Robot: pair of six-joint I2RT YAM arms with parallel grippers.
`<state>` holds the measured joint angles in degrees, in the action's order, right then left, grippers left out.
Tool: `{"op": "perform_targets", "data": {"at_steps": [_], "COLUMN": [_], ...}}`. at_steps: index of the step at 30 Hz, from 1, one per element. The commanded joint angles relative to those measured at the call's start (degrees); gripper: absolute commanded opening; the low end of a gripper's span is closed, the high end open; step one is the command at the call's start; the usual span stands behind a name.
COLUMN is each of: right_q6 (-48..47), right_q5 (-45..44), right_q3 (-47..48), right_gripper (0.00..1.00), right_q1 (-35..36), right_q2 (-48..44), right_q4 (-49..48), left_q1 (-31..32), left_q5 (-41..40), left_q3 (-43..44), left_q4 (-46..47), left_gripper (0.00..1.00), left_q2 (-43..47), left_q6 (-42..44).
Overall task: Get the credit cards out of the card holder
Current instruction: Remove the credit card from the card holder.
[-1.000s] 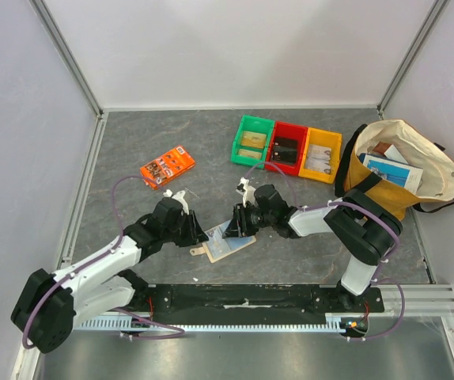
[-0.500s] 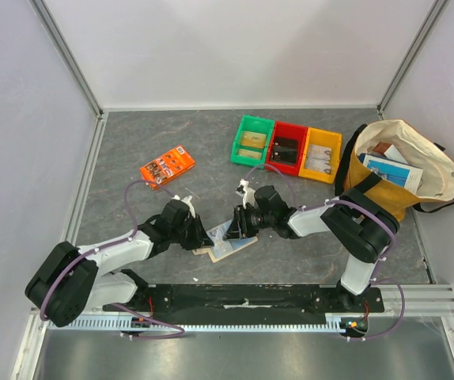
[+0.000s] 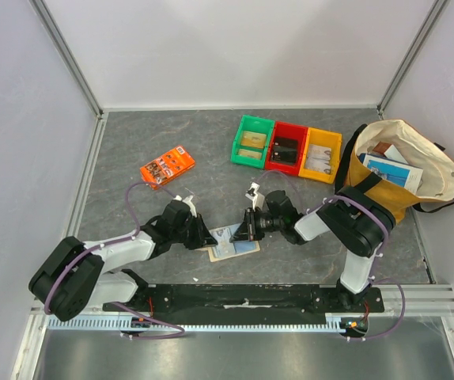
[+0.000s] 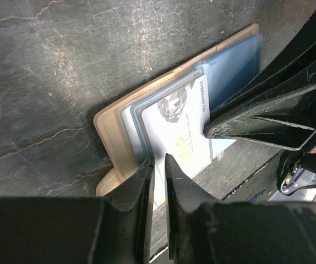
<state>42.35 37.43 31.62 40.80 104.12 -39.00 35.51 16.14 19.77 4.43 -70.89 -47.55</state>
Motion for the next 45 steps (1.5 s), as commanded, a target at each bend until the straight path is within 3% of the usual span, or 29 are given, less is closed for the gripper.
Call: {"op": "perform_targets", "data": {"at_steps": [1, 3, 11, 20, 26, 31, 39, 45], "right_q6": [5.4, 6.9, 6.9, -5.0, -3.6, -3.1, -2.2, -0.2], "right_q5": [5.9, 6.6, 8.2, 8.3, 8.4, 8.5, 8.9, 10.3], "right_q3": [-1.5, -1.7, -4.4, -0.9, -1.0, -1.1, -1.3, -2.1], "right_gripper": [0.08, 0.0, 0.0, 0.02, 0.03, 0.03, 0.03, 0.14], "right_q1": [-0.6, -0.8, -5.0, -7.9, -7.9, -7.9, -7.9, -8.3], "right_q2": [2.4, 3.5, 3.3, 0.1, 0.6, 1.1, 0.7, 0.8], "right_q4": [-11.5, -14.2, -16.5, 3.9, 2.0, 1.3, 0.1, -3.3], "left_q1": [0.4, 0.4, 0.4, 0.4, 1.5, 3.1, 3.7, 3.7], "left_q5": [-1.6, -1.6, -2.3, -2.3, -0.6, -0.4, -0.1, -0.8], "left_q3": [-1.5, -1.2, -1.8, -1.7, 1.3, 6.3, 6.6, 4.7], "left_q4": [1.1, 1.1, 1.0, 0.6, -0.6, -1.4, 0.8, 1.6], "left_gripper": [0.19, 0.19, 0.19, 0.09, 0.23, 0.24, 0.13, 0.02], "left_q2": [-2.1, -2.4, -2.4, -3.1, 2.2, 0.5, -7.6, -9.8], "left_q6": [-1.0, -0.8, -0.9, -0.7, -0.8, -0.1, 0.3, 0.0]}}
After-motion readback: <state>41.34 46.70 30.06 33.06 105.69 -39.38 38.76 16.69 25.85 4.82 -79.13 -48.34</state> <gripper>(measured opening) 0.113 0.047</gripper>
